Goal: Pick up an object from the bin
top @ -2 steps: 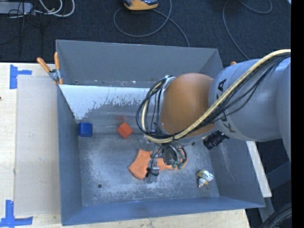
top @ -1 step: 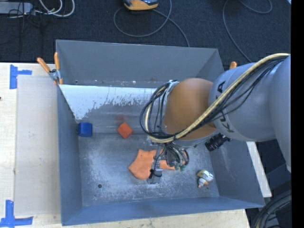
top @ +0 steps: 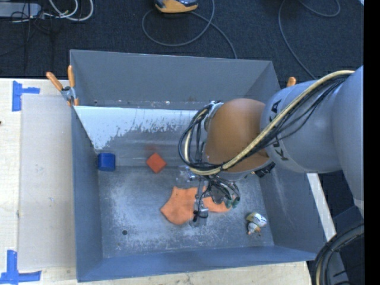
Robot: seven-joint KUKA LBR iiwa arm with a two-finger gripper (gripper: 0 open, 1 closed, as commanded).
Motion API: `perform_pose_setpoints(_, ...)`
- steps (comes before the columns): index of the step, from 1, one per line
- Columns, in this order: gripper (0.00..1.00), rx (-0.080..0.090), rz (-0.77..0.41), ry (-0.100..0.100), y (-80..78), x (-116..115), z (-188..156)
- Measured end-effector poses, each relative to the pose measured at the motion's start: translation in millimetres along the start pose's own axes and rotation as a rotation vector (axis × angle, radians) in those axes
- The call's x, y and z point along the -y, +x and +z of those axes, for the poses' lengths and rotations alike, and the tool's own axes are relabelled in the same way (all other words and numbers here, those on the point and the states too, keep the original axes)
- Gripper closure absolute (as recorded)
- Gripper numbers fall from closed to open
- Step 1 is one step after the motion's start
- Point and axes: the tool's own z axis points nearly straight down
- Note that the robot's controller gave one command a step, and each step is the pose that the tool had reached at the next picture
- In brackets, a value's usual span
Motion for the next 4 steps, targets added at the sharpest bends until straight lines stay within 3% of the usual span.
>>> perform_pose_setpoints(1, 0.0, -0.003, -0.158, 0.0, 4.1, 11, 11)
perform_pose_setpoints(2, 0.0, -0.001, 0.041, -0.001, -7.4, 11, 18)
perform_pose_setpoints(3, 0.0, -0.002, -0.042, 0.0, -32.9, 23, 33)
perform_pose_setpoints(4, 0.0, -0.002, -0.01, -0.001, -18.2, 23, 35)
